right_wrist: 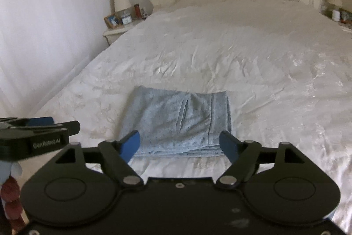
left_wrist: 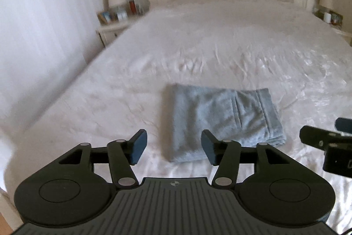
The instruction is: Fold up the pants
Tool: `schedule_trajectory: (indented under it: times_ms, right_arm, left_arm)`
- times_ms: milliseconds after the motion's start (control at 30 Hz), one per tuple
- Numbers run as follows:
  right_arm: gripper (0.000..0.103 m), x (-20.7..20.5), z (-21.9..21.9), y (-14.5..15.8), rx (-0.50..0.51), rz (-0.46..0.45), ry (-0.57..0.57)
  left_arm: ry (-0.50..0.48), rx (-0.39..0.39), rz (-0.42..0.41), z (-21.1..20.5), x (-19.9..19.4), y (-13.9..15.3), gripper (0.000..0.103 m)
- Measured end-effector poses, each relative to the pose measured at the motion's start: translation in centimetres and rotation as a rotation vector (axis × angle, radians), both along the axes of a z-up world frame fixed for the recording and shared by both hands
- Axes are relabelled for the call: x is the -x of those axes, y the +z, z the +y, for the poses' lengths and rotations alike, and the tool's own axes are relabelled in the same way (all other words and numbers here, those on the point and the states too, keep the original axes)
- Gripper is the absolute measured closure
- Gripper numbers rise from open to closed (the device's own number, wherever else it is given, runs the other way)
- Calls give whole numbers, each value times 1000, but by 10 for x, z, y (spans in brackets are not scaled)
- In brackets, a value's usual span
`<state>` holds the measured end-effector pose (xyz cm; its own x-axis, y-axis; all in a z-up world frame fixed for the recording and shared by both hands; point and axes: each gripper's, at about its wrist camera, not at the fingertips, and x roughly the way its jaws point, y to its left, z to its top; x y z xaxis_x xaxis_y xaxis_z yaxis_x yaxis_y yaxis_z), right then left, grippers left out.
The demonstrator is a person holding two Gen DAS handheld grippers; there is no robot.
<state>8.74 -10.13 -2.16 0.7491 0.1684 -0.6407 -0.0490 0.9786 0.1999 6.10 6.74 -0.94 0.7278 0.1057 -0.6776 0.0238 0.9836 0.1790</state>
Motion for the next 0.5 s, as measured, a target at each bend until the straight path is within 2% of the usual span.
schedule_trajectory:
  times_ms: [67,133,333,500]
  right_arm:
    - [12,9,0,9,18,-21,-23]
    - [1,19,1,18,44,-23,-56]
    - [1,30,5,25,127,42,-60]
    - [1,45,3,29,118,41,-53]
  left_arm:
    - [-13,14,2,-3,6,5,43]
    - [-23,46,30,-4,8,9,43]
    - [-5,109,147,-8,16,12,43]
    - [33,124,196,-9,31,10,43]
